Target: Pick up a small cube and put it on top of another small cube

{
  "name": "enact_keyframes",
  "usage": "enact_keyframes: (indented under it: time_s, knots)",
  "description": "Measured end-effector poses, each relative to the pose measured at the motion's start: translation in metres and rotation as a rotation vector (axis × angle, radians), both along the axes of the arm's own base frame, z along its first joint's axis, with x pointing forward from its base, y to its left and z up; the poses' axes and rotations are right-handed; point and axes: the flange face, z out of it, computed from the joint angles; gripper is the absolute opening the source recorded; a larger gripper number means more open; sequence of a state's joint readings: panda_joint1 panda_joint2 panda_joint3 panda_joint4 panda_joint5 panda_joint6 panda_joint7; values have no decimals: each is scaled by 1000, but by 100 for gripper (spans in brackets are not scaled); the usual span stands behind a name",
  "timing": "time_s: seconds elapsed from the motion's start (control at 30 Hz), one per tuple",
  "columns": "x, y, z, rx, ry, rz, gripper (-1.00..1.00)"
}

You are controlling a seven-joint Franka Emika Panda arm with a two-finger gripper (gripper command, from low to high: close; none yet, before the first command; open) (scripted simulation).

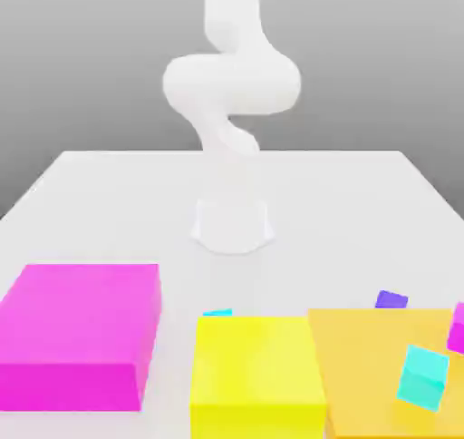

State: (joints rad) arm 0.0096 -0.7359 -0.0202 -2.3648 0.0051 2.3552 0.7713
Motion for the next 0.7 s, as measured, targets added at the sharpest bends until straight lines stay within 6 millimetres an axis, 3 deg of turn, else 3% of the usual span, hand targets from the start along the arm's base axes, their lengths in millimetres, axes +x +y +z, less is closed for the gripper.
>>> enact_keyframes:
  time_s: [0.13,0.3,0.43,0.6,0.7]
  knots:
    - [36,-7,-99,-6,141,33,0]
    - [46,-10,-224,-23,316,77,0]
    - [27,-11,-326,-42,467,118,0]
    - [-36,-13,-452,-76,682,177,0]
    - [-46,-13,-483,-81,714,190,0]
